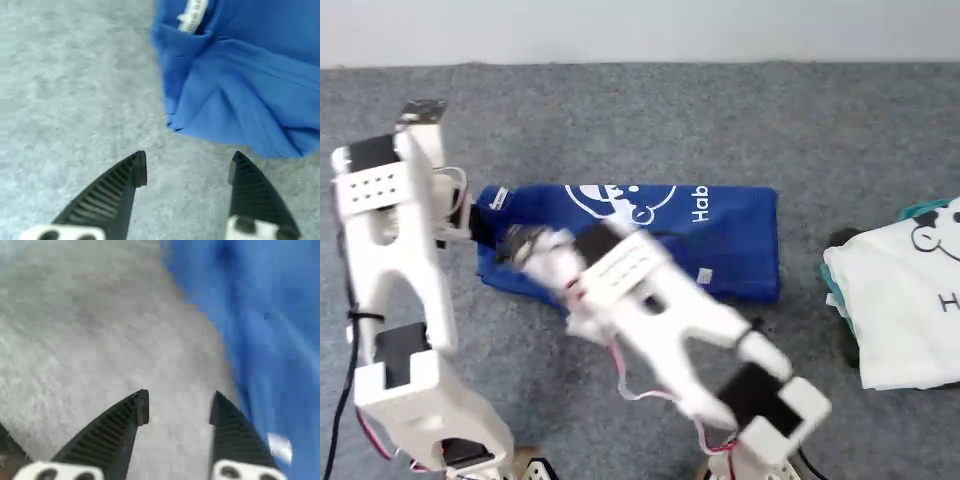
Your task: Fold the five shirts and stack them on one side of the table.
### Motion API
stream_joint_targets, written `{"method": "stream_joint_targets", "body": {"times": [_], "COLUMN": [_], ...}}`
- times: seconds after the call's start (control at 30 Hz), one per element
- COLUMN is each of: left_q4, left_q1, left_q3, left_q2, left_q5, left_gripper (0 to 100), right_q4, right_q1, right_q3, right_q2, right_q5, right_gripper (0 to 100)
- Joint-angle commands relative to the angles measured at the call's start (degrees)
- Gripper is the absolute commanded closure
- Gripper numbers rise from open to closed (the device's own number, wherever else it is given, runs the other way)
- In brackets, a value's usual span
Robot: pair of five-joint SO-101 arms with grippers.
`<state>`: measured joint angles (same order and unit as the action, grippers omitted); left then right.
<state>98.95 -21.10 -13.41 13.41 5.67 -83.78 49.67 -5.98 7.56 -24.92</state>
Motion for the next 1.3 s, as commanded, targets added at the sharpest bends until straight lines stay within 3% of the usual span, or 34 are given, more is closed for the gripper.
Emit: {"method": "stream_joint_targets", "body": {"times": [0.0,0.23,0.67,1.03,1.27], "left_q4": [1.41,1.41,1.49,1.41,-0.18], "left_q1": [-5.01,-7.74,-7.91,-7.74,-7.74], "left_q3": [-2.07,-1.98,-1.98,-1.36,1.01], "left_q2": [-3.60,-3.34,-3.34,-3.25,-3.25], "left_q5": [0.00,0.00,0.09,0.09,0.18], "left_gripper": [73,73,73,73,73], "right_q4": [4.97,5.49,0.13,-0.40,5.23], "right_q1": [5.67,7.43,1.01,-6.90,-11.30], "right_q3": [0.70,13.01,39.12,40.88,40.88], "right_q2": [4.26,15.16,31.60,31.69,32.13], "right_q5": [0.18,0.09,-0.18,-6.51,-8.00], "right_gripper": [84.8,84.8,84.8,84.8,84.8]}}
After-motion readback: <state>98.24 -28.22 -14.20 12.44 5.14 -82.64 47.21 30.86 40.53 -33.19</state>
